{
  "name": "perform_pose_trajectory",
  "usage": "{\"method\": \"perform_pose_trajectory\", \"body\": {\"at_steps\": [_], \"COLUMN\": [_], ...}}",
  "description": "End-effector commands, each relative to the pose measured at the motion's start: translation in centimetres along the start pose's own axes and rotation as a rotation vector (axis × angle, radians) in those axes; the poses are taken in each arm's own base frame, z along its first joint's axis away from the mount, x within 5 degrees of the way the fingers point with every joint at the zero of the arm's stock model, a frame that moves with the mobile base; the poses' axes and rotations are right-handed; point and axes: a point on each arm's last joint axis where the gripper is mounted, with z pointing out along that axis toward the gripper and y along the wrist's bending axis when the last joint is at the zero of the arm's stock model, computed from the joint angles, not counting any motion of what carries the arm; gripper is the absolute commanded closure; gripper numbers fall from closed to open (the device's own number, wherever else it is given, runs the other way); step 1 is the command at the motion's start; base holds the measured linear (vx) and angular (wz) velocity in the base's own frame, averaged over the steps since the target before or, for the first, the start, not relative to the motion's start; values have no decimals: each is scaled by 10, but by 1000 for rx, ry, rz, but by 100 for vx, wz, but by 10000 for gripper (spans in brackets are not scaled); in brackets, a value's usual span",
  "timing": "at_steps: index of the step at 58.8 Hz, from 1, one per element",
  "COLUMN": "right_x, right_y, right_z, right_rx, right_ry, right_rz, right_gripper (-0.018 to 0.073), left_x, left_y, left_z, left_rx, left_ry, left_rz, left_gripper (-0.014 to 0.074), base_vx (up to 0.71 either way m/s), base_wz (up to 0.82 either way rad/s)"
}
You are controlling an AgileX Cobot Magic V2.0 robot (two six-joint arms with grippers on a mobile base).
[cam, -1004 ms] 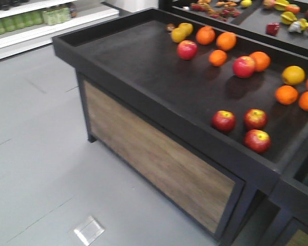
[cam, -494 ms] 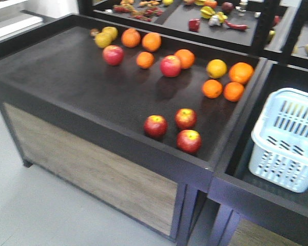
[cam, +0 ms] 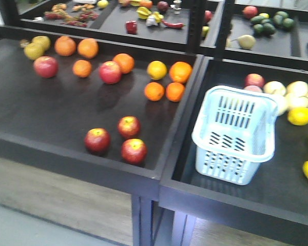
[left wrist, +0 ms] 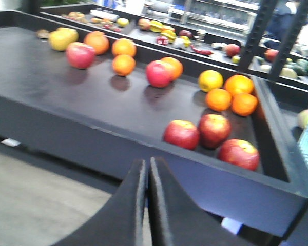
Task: Pick three apples into basket with both arms
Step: 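Turn and drive the base up to the table holding the blue basket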
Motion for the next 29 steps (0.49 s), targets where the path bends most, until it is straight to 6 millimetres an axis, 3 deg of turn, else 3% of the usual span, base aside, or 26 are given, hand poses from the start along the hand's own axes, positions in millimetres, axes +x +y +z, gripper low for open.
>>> {"method": "perform_pose_trajectory", "body": {"at_steps": [1,29], "right_x": [-3,-3], "right_y": [1,1], "right_z": [0,0], "right_rx": [-16,-16], "right_ry": [-70,-71], "right_rz": [-23,-23], "right_gripper": [564,564], "left_x": [-15,-15], "left_y": [-4,-4], "left_z": [-4,-4], "left_rx": [38,38], "left_ry": [-106,-106], "left_rz": [-9,-9], "left_gripper": [602,602], "base_vx": [7,6], "base_wz": [-31,-26]}}
